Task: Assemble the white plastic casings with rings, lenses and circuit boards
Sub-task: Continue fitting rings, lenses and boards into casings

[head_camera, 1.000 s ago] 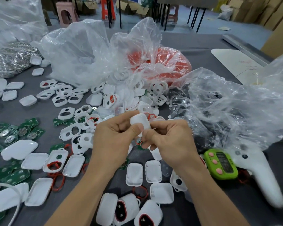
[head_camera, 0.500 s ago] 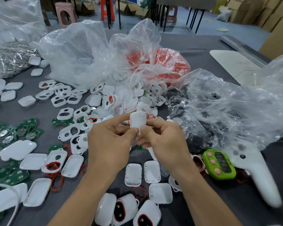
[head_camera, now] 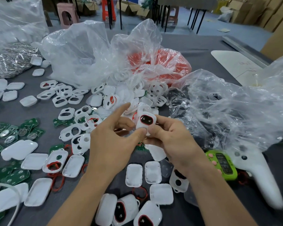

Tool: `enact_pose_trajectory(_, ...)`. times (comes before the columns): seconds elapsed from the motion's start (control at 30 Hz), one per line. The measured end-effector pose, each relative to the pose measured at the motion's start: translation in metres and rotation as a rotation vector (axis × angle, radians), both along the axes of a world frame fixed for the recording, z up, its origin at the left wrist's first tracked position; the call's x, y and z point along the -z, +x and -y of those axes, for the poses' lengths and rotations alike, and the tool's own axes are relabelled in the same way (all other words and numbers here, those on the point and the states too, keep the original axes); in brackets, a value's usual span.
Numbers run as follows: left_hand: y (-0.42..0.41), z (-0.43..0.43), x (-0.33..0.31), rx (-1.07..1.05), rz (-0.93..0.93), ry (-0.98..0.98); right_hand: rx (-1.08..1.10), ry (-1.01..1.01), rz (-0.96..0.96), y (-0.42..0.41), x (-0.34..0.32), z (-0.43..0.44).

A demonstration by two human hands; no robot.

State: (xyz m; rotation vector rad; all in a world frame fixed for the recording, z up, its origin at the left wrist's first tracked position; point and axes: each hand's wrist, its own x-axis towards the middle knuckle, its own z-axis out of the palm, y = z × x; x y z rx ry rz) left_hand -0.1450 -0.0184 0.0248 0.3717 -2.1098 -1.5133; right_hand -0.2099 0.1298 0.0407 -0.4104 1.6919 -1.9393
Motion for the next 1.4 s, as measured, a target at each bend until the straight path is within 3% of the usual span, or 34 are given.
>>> enact_pose_trajectory(0.23,-0.003,0.003,0.0,0.162,0.025,0.341,0.088,0.038,0.04,-0.003,-0.001,-0.004)
enact_pose_trajectory(0.37,-0.003,0.005,0.0,0.12,0.035,0.312,0.063,0.081,-0.043,-0.004,0.001,-0.005)
enact_pose_trajectory(0.77,-0.001,0.004,-0.001,0.258,0.063,0.329,0.152,0.138,-0.112,0.0,-0.001,-0.005)
enact_pose_trajectory(1.0,-0.001,-0.001,-0.001,0.164,-0.008,0.213,0.259,0.277,-0.348,0.005,-0.004,-0.004)
enact_pose_trajectory(1.2,-0.001,-0.004,-0.001,0.242,-0.038,0.051,0.508,0.487,-0.86,0.014,0.001,-0.001)
enact_pose_trajectory(1.4,-0.001,-0.006,0.001,0.193,-0.107,0.058,0.577,0.454,-0.942,0.015,0.0,0.0)
